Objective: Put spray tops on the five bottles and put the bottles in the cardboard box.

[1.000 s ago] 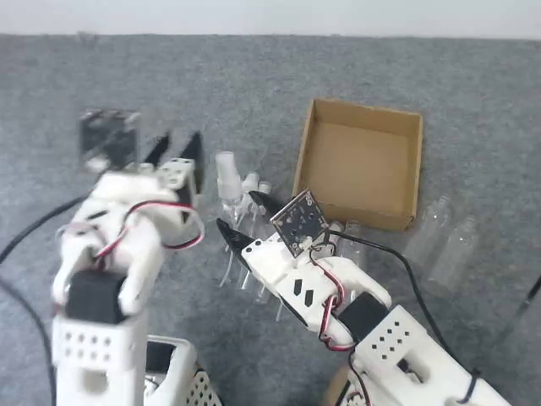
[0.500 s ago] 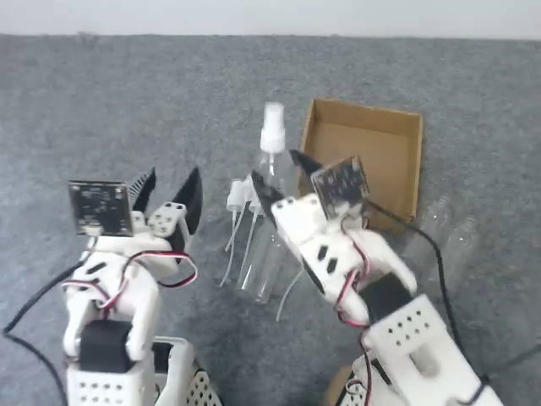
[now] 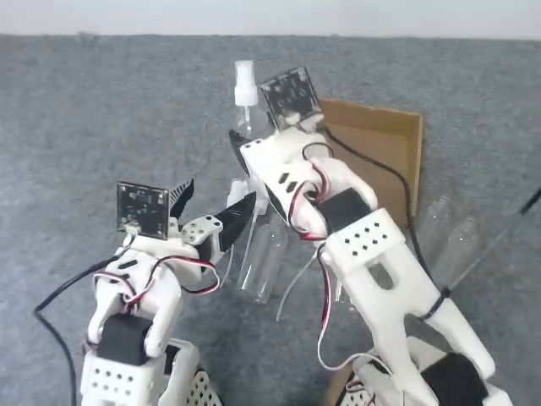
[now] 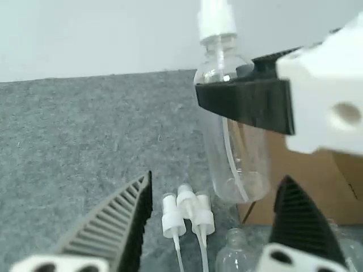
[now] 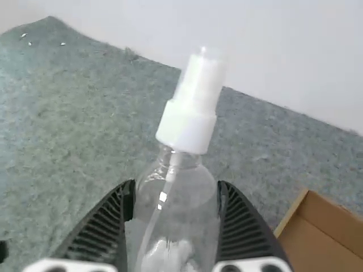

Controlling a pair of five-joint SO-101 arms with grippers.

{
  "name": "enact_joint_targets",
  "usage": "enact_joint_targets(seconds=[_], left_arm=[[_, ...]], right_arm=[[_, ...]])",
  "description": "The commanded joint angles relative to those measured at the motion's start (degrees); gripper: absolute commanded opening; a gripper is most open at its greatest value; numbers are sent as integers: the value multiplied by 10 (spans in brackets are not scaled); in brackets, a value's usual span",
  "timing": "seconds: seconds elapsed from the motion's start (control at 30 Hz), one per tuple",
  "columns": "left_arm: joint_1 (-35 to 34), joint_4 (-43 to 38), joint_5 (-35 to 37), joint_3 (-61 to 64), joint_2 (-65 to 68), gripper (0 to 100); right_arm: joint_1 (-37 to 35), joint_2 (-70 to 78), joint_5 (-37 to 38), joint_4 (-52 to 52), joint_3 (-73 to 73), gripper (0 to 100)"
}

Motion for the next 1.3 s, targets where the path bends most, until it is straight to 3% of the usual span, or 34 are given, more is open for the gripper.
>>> enact_joint_targets(seconds=[0.0,0.2,0.83,1.1,1.27], left_arm=[[1,-53,0,18,-4,329],[0,-56,0,23,-4,328],[-4,-55,-1,24,-4,327],[-4,-55,-1,25,-4,327],[-4,-72,-2,39,-4,327]], right_arm=[[-37,-14,-6,90,-105,6],[-88,-56,-4,175,-115,6],[-86,-115,-3,275,-117,6],[-2,-115,-2,259,-120,6],[5,-115,-2,275,-120,6]])
